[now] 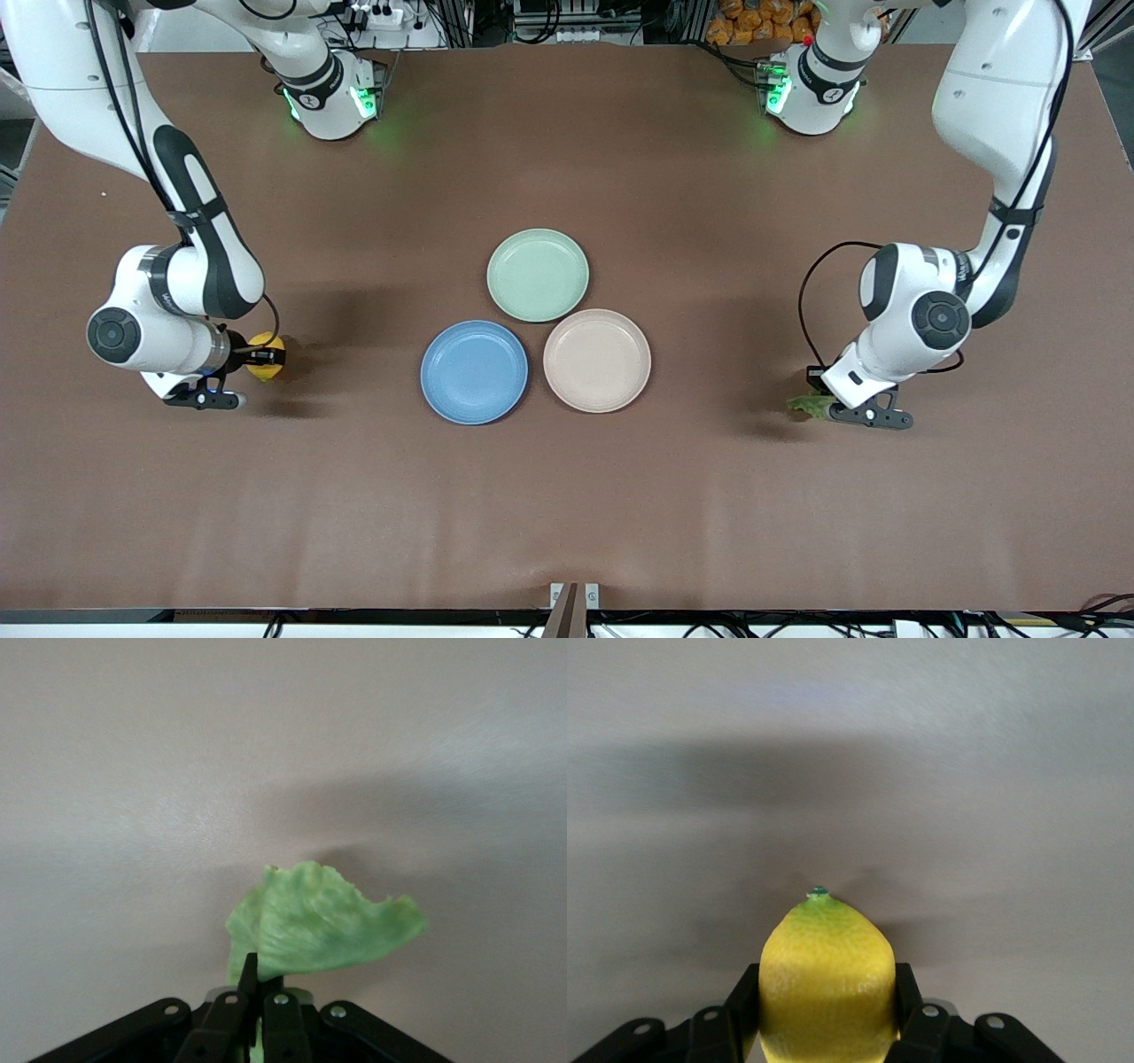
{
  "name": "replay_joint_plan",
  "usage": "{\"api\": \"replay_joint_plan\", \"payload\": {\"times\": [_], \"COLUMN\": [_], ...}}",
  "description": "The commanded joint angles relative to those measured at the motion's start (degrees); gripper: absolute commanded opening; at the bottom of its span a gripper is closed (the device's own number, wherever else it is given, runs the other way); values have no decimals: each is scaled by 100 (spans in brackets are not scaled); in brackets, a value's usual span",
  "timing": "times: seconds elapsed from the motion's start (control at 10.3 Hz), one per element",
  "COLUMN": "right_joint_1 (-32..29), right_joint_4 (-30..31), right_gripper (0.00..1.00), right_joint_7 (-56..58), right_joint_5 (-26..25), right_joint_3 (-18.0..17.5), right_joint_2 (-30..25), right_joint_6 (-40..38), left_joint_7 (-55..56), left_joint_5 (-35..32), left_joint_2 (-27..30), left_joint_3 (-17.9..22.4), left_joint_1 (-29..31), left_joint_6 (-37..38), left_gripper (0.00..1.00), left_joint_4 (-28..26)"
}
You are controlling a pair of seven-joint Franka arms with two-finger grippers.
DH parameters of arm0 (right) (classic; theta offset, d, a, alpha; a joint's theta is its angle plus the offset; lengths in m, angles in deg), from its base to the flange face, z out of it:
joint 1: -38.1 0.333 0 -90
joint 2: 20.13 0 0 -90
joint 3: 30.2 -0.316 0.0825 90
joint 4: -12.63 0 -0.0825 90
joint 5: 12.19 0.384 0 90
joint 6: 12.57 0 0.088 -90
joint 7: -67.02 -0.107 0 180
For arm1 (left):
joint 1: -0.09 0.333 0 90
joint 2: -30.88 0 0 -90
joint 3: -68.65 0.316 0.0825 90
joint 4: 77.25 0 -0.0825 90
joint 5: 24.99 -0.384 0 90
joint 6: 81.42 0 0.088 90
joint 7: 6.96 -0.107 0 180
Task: Place lemon and lettuce in plates
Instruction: 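Carry the lemon to the blue plate while the left gripper carries lettuce to cream plate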
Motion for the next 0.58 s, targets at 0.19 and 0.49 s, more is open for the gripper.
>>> {"api": "replay_joint_plan", "payload": {"times": [0.19, 0.49], "right_joint_1": [242, 506], "right_joint_4": [-1544, -1746], "right_gripper": [0, 0], "right_joint_7": [-1652, -2971], "right_joint_5": [-4, 214], "right_joint_3": [-915, -1662], "right_joint_2": [63, 324], "right_joint_6": [-1344, -1204], "left_joint_7": [1344, 2784], "left_joint_5": [-109, -13], "left_joint_2": [379, 327], "left_joint_3": [-31, -57], "left_joint_1": [-735, -1516], "left_joint_6": [1478, 1559], "left_gripper": [0, 0], "left_joint_4": [876, 1219]}}
